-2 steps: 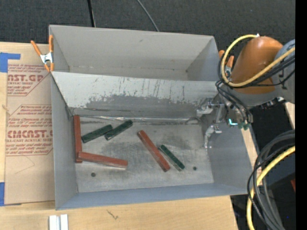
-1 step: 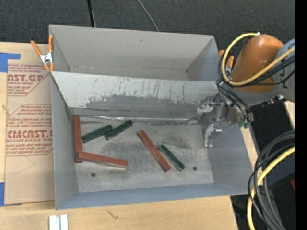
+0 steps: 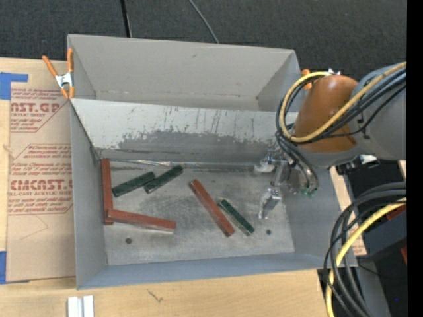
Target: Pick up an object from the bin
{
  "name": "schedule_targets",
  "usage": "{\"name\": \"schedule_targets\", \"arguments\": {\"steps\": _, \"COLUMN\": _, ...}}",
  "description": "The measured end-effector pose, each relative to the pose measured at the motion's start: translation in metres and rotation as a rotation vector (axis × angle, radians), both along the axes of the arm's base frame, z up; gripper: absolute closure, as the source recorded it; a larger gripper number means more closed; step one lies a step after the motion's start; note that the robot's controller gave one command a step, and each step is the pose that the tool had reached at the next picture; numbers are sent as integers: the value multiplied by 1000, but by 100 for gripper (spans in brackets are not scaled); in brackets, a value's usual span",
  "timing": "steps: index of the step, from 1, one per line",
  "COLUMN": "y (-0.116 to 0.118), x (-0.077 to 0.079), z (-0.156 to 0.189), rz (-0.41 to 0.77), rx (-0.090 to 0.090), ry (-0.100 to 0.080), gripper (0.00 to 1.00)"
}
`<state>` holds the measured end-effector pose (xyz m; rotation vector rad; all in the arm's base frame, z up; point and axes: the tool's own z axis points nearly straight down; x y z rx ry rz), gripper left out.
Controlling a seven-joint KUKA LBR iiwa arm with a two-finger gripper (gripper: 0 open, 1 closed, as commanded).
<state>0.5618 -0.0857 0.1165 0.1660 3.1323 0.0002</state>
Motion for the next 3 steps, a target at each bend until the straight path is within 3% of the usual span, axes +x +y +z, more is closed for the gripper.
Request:
{"name": "schedule_targets", "arguments": {"steps": 1, "y": 33, "x": -15, "z": 6, "rz": 33, "rx": 0, "ry": 8, "gripper": 0}}
{"name": "schedule_targets", "arguments": {"steps": 2, "y": 67, "x": -25, "z": -6, "rz": 24, "rx": 1, "ry": 0, "gripper": 0}}
{"name": "schedule_targets", "arguments": {"steps": 3, "y": 79, "x": -23, "z": -45, "rz": -83, "rx": 2, "ry": -4, "gripper": 0}}
